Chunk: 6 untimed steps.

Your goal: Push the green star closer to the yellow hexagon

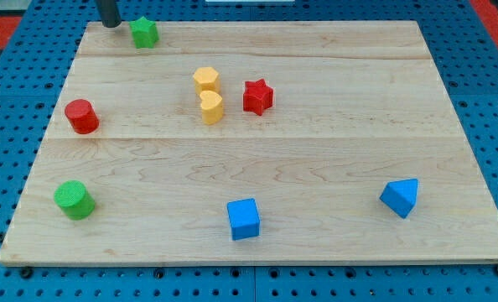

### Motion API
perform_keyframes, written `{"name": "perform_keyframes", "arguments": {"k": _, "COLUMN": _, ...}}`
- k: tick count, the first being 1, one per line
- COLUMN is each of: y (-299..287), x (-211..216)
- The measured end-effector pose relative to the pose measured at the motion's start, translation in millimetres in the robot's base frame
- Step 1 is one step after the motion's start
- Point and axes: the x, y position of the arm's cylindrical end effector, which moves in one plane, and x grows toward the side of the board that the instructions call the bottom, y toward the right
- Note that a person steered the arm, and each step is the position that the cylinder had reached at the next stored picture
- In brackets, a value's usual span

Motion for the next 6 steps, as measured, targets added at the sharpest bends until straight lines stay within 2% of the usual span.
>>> {"name": "perform_keyframes", "arguments": {"k": 1, "y": 64.5, "x": 17.3}}
{"name": "perform_keyframes", "arguments": {"k": 2, "y": 106.4, "x": 73.0}}
{"name": "perform_keyframes", "arguments": {"k": 3, "y": 96.9, "x": 71.5}}
{"name": "perform_keyframes", "arguments": {"k": 4, "y": 98.4, "x": 27.4}}
{"name": "perform_keyframes", "arguments": {"k": 5, "y": 124.6, "x": 48.9}}
{"name": "perform_keyframes", "arguments": {"k": 6, "y": 115.1, "x": 86.6}}
